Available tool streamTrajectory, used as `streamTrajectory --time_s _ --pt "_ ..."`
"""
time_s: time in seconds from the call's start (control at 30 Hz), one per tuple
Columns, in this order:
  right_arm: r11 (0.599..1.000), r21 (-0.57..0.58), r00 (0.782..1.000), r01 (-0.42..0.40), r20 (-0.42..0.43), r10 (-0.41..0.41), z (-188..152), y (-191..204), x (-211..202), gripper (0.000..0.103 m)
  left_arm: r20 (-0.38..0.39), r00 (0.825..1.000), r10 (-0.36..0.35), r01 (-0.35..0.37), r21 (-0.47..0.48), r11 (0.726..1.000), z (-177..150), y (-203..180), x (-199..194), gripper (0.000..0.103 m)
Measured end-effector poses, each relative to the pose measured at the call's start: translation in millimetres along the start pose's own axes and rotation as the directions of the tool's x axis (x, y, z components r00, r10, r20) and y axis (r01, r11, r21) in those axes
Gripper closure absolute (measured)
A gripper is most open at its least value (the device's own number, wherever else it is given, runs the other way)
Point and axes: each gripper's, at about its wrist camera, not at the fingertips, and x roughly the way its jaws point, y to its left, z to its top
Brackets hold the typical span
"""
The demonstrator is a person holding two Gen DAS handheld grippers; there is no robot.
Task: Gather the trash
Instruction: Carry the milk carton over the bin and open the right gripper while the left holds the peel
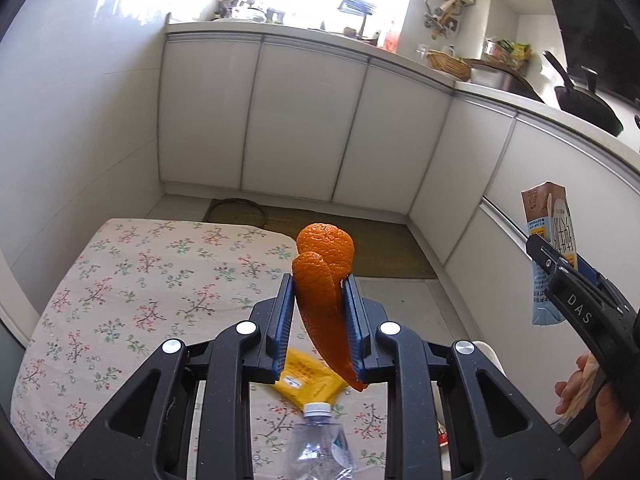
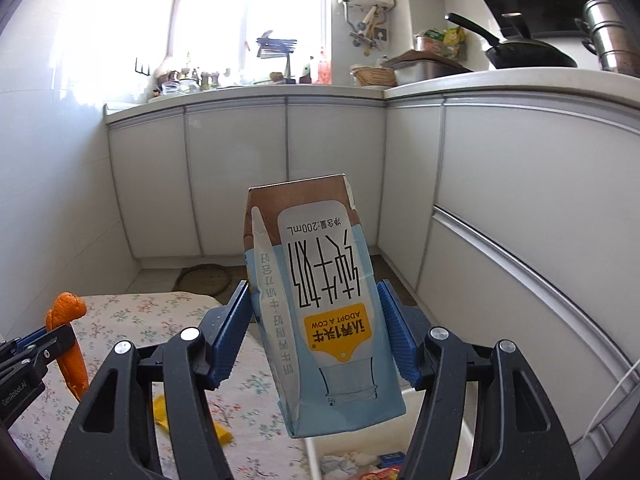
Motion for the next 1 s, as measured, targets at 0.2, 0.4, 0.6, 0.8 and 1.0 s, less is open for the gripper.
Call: streamTrajectory --time_s 0.2,0.4,0.6,0.8,1.0 --pt "0.996 -0.005 0.995 0.084 -0.047 -0.084 -8.9 -48.8 -9.0 0.041 -0.026 0.999 -0.045 0.046 0.041 0.998 -9.7 -24.9 6.9 0.08" --pt "0.989 0.012 0.986 0.146 -0.087 -0.145 -24.5 -83.6 -10.4 0.041 -0.059 0.996 -0.071 0.076 0.081 0.994 -21.4 -45.2 13.5 0.08" --pt "0.982 0.002 0.97 0.191 -0.153 -0.189 -47.3 -104.7 -3.1 0.041 -0.093 0.992 -0.087 0.098 0.119 0.988 -33.1 -64.7 21.5 0.079" --pt "0.968 0.016 0.947 0.25 -0.21 -0.241 -62.1 -130.3 4.2 0.021 -0.143 0.981 -0.128 0.148 0.138 0.979 -45.2 -89.8 31.5 0.079" --pt "0.94 0.107 0.931 0.325 -0.212 -0.297 -64.0 -166.0 -3.0 0.014 -0.203 0.965 -0.167 0.205 0.186 0.961 -62.3 -126.7 44.3 0.079"
